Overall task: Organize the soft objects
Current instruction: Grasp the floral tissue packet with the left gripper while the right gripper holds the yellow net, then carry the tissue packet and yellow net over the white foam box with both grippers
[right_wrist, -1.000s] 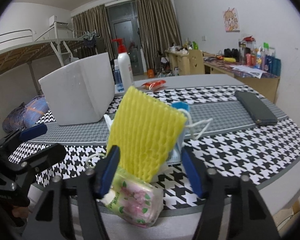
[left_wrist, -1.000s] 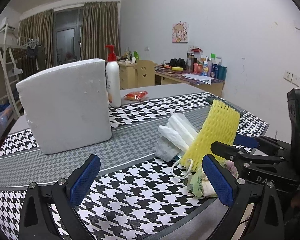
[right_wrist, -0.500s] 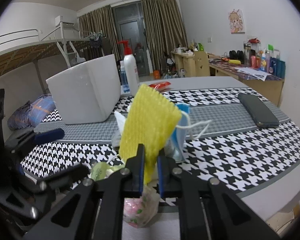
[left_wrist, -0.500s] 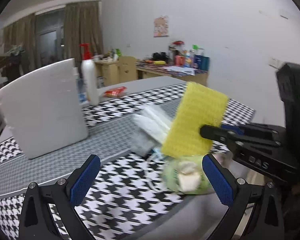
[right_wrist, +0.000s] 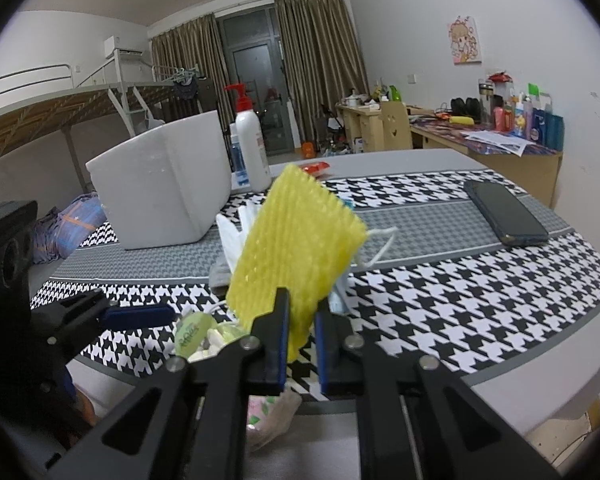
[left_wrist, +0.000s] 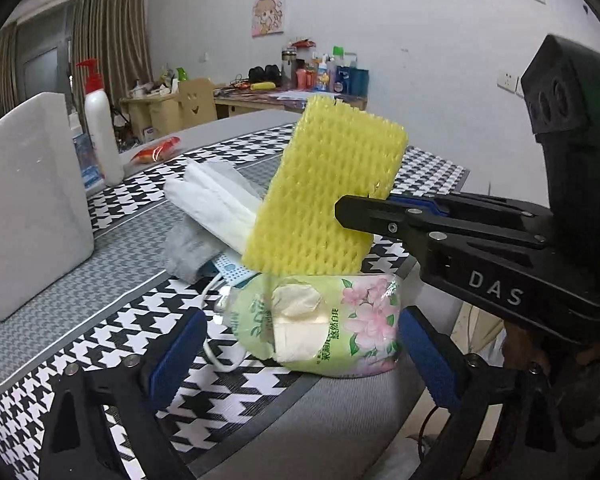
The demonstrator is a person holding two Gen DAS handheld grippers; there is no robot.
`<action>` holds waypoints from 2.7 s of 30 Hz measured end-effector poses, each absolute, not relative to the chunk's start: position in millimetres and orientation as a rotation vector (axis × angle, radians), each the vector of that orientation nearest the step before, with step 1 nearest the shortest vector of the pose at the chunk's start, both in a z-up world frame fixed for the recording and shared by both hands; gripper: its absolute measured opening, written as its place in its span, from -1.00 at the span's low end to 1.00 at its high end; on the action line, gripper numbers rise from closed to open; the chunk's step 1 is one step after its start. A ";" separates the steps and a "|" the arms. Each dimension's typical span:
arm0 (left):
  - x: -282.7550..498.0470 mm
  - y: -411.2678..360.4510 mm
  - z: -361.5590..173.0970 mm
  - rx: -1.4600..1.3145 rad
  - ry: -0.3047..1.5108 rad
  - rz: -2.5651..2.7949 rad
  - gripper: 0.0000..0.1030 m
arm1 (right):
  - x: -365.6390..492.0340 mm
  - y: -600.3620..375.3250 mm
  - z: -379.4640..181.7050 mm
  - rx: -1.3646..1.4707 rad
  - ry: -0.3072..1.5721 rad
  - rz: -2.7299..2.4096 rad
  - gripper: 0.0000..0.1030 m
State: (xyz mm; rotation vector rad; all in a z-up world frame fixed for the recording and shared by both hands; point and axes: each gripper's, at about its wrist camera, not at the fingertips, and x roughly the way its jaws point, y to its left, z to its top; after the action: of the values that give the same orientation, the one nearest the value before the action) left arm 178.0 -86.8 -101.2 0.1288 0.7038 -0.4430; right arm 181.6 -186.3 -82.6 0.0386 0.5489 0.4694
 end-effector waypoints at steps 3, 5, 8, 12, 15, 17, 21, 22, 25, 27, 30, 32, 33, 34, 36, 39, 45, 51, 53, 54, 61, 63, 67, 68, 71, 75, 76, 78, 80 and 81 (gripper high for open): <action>180.0 -94.4 -106.1 0.143 0.726 -0.452 0.68 | 182.4 -189.6 -84.8 0.041 0.554 0.469 -0.72; 180.6 -99.7 -109.3 0.156 0.739 -0.456 0.61 | 183.2 -192.3 -85.7 0.043 0.557 0.468 -0.72; 178.8 -104.1 -110.8 0.181 0.731 -0.454 0.54 | 183.8 -196.0 -87.3 0.050 0.560 0.468 -0.72; 175.6 -110.0 -110.8 0.217 0.720 -0.456 0.30 | 184.0 -199.3 -89.9 0.061 0.562 0.470 -0.72; 174.2 -112.0 -111.7 0.240 0.707 -0.445 0.26 | 183.6 -200.4 -90.9 0.065 0.560 0.472 -0.72; 173.3 -112.1 -111.1 0.244 0.703 -0.439 0.21 | 182.8 -200.4 -90.8 0.065 0.558 0.474 -0.72; 172.4 -107.6 -108.0 0.228 0.696 -0.440 -0.08 | 180.4 -201.3 -88.8 0.072 0.548 0.479 -0.72; 172.4 -105.6 -107.1 0.218 0.698 -0.447 -0.11 | 179.9 -201.6 -88.5 0.073 0.545 0.479 -0.72; 171.9 -103.0 -108.6 0.219 0.702 -0.445 -0.16 | 177.8 -201.2 -86.6 0.070 0.535 0.484 -0.72; 169.7 -103.2 -108.4 0.222 0.697 -0.440 -0.25 | 176.4 -200.6 -84.9 0.069 0.529 0.485 -0.72; 166.7 -103.2 -107.2 0.224 0.693 -0.446 -0.35 | 175.4 -199.7 -83.1 0.065 0.524 0.477 -0.72; 165.9 -102.5 -107.6 0.221 0.693 -0.446 -0.40 | 175.1 -199.6 -82.9 0.063 0.526 0.474 -0.72; 166.0 -101.9 -107.8 0.221 0.692 -0.443 -0.46 | 174.9 -199.4 -82.4 0.062 0.525 0.473 -0.72; 166.0 -101.5 -107.9 0.220 0.690 -0.438 -0.49 | 174.9 -200.0 -82.1 0.061 0.524 0.472 -0.72; 165.7 -100.6 -107.2 0.213 0.690 -0.434 -0.59 | 174.0 -199.3 -80.9 0.057 0.521 0.470 -0.72; 162.5 -100.2 -105.5 0.205 0.689 -0.445 -0.65 | 173.4 -198.5 -79.1 0.055 0.519 0.467 -0.72; 154.8 -98.7 -98.8 0.194 0.671 -0.466 -0.84 | 170.1 -197.8 -74.4 0.051 0.507 0.465 -0.72; 149.6 -95.5 -94.2 0.190 0.655 -0.474 -0.92 | 167.7 -194.4 -69.9 0.035 0.492 0.459 -0.79; 149.5 -94.8 -94.6 0.184 0.658 -0.474 -0.95 | 167.8 -193.4 -69.4 0.030 0.492 0.454 -0.79; 149.4 -93.6 -94.3 0.179 0.657 -0.472 -0.98 | 167.9 -193.1 -69.3 0.029 0.494 0.451 -0.79; 146.1 -83.2 -82.2 0.162 0.619 -0.465 -0.99 | 164.0 -192.4 -60.3 0.022 0.473 0.439 -0.79; 143.6 -79.5 -76.9 0.156 0.606 -0.460 -0.99 | 162.2 -190.4 -57.7 0.014 0.466 0.440 -0.79; 138.1 -69.9 -63.9 0.148 0.569 -0.437 -0.99 | 157.5 -186.4 -49.6 -0.004 0.436 0.441 -0.80; 136.3 -66.9 -60.3 0.146 0.559 -0.429 -0.99 | 156.3 -185.7 -47.6 -0.007 0.430 0.441 -0.80; 134.9 -60.1 -53.6 0.146 0.541 -0.407 -0.99 | 152.6 -182.9 -41.7 -0.016 0.413 0.442 -0.80; 132.6 -47.5 -43.2 0.128 0.512 -0.367 -0.99 | 147.9 -179.1 -34.8 -0.026 0.391 0.446 -0.80; 132.2 -44.9 -40.9 0.127 0.506 -0.357 -0.99 | 146.3 -178.0 -33.4 -0.031 0.383 0.448 -0.80; 130.6 -40.4 -36.4 0.126 0.495 -0.337 -0.99 | 143.5 -175.5 -29.8 -0.036 0.368 0.457 -0.80; 129.3 -36.1 -31.6 0.121 0.485 -0.321 -0.99 | 140.9 -173.3 -26.5 -0.036 0.352 0.462 -0.80; 128.4 -33.5 -29.2 0.120 0.479 -0.314 -0.99 | 139.3 -172.9 -24.6 -0.036 0.340 0.461 -0.80</action>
State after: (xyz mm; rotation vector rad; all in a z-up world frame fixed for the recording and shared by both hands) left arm 128.4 -33.5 -29.2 0.1195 0.4791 -0.3136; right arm 139.3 -172.9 -24.6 -0.0360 0.3400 0.4611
